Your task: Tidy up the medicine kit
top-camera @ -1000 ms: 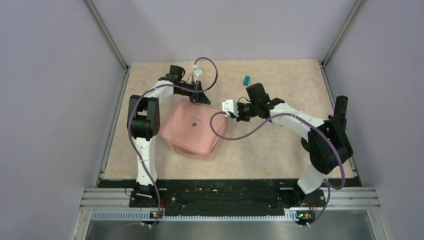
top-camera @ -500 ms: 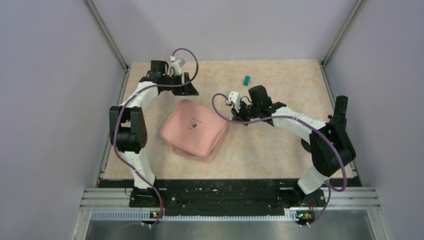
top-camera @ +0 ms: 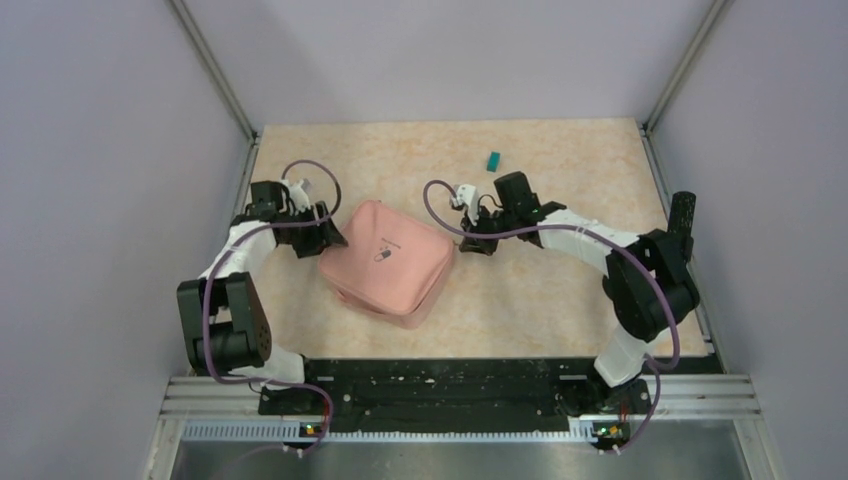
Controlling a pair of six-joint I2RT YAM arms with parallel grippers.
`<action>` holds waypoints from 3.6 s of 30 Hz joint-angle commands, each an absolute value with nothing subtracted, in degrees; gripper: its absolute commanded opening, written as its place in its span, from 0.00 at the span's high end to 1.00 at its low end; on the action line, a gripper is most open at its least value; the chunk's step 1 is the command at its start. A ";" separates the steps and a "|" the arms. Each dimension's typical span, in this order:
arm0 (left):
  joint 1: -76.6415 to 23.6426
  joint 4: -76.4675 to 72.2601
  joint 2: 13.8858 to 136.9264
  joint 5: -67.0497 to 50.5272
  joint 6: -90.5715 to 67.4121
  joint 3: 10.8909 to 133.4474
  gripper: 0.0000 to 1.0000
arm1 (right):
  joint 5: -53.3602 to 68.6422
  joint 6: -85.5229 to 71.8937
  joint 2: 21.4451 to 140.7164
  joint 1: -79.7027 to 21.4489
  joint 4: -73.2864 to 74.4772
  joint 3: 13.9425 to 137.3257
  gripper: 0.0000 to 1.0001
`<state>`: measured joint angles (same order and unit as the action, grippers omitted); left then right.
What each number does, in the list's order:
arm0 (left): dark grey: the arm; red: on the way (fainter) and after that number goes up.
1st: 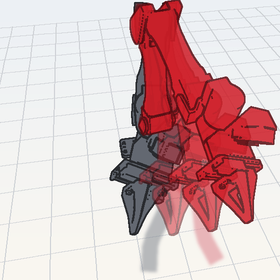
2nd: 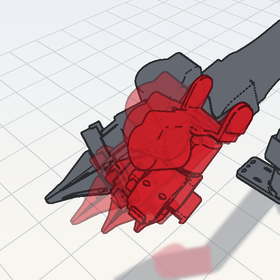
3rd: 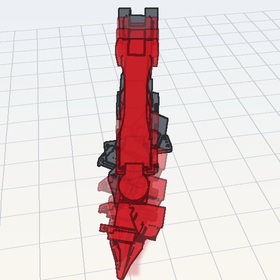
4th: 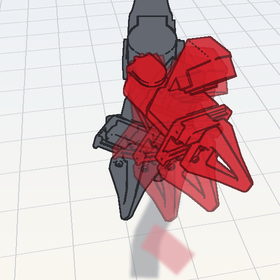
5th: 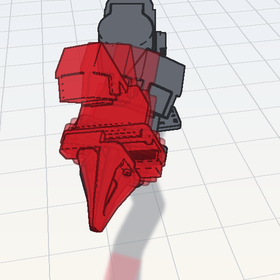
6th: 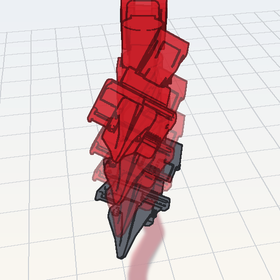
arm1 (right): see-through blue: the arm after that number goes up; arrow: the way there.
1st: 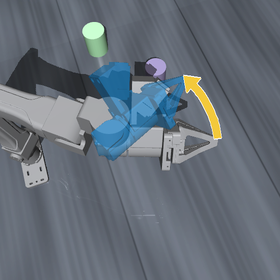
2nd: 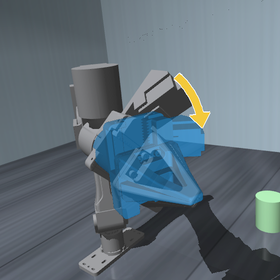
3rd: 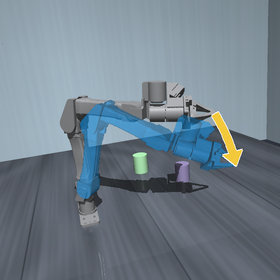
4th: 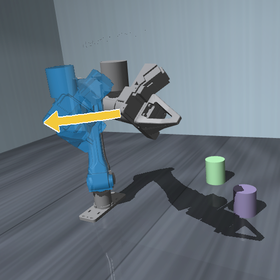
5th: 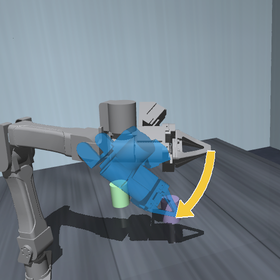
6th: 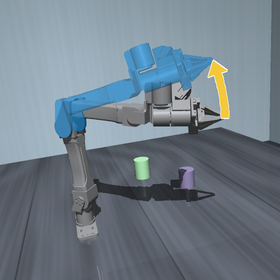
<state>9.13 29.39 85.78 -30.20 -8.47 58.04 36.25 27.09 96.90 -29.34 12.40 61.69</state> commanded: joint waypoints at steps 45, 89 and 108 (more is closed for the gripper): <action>-2.69 11.36 107.95 -49.05 3.60 86.83 0.24 | 36.81 45.16 115.54 -30.39 7.17 86.38 1.00; -3.21 10.43 124.55 -58.44 -3.79 97.12 1.00 | 32.74 72.52 101.61 -31.99 38.27 74.41 1.00; 4.43 12.69 116.09 -30.23 -9.53 93.25 1.00 | 33.92 58.32 95.54 -30.57 38.91 69.48 1.00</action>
